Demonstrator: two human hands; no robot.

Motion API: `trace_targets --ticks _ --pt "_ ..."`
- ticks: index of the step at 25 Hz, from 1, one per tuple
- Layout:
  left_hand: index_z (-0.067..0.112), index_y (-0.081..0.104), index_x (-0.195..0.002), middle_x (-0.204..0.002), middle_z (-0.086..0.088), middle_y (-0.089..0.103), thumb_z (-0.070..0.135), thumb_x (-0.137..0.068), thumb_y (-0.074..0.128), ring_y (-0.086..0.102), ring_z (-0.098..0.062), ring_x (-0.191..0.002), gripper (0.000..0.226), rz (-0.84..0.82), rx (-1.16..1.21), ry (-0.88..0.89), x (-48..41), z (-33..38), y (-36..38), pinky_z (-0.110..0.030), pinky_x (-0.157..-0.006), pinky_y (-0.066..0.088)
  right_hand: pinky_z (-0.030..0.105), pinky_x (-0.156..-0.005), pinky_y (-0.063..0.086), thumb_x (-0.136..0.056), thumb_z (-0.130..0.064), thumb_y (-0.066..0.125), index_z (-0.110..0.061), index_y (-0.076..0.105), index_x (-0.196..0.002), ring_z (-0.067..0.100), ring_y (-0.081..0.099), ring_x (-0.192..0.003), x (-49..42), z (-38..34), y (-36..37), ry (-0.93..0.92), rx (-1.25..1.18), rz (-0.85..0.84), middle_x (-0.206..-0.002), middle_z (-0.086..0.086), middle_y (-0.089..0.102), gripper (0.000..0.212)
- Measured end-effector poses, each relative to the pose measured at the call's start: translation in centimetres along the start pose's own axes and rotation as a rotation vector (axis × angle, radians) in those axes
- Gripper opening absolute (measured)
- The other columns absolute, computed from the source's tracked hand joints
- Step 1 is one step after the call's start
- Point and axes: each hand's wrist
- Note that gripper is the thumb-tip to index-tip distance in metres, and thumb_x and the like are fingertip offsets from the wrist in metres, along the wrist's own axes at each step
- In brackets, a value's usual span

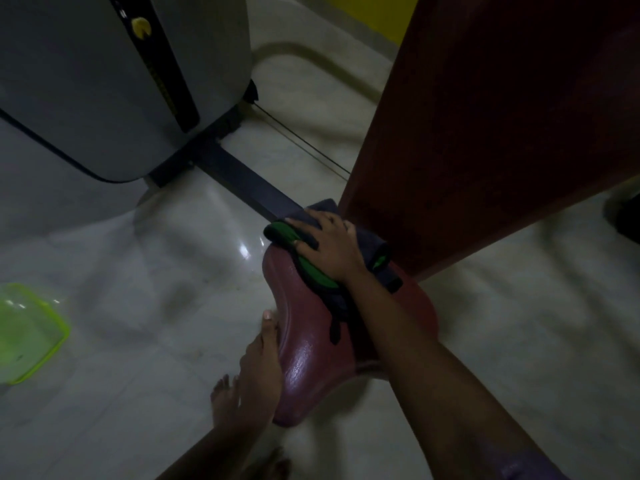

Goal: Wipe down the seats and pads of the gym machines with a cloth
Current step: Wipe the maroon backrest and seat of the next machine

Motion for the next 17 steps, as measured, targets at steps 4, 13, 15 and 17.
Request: trace_targets --ticks 4,13,15,17 --pt "0.046 0.060 -0.115 -0.120 0.002 0.065 0.097 -0.056 -0.002 0.058 -0.024 -0.113 0.099 -0.009 -0.008 0.032 0.6 0.5 -0.2 -0.050 -0.108 0.032 0.046 -0.108 0.016 -0.084 -0.062 0.020 -0.051 0.021 -0.141 0.021 0.023 -0.139 4.2 3.3 -0.4 0.118 0.007 0.060 -0.155 -0.003 0.022 0.059" --pt "0.047 0.061 -0.112 -0.117 0.002 0.067 0.099 -0.053 -0.001 0.059 -0.025 -0.112 0.100 0.018 -0.056 0.021 0.3 -0.2 0.0 -0.052 -0.107 0.033 0.047 -0.102 0.025 -0.078 -0.074 0.022 -0.051 0.015 -0.142 0.031 0.032 -0.132 2.9 4.2 -1.5 0.163 0.002 -0.077 -0.151 0.006 0.028 0.067" --pt "0.044 0.062 -0.111 -0.115 0.002 0.067 0.098 -0.054 0.001 0.060 -0.025 -0.110 0.099 0.028 -0.010 0.043 0.5 0.5 0.0 -0.052 -0.106 0.034 0.047 -0.100 0.029 -0.079 -0.076 0.026 -0.052 0.016 -0.141 0.032 0.038 -0.128 -0.2 3.6 -1.3 0.104 -0.040 -0.125 -0.147 0.010 0.034 0.068" --pt "0.035 0.066 -0.111 -0.113 -0.003 0.067 0.090 -0.068 0.009 0.059 -0.028 -0.108 0.090 0.041 0.031 0.087 0.9 0.9 -0.1 -0.048 -0.106 0.035 0.044 -0.099 0.036 -0.080 -0.076 0.031 -0.051 0.017 -0.141 0.033 0.043 -0.125 -0.6 4.7 -1.3 0.125 -0.121 -0.140 -0.141 0.013 0.041 0.068"
Point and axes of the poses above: each hand's wrist, its own x-axis away from the middle knuckle, its own y-axis out of the palm, z = x × y
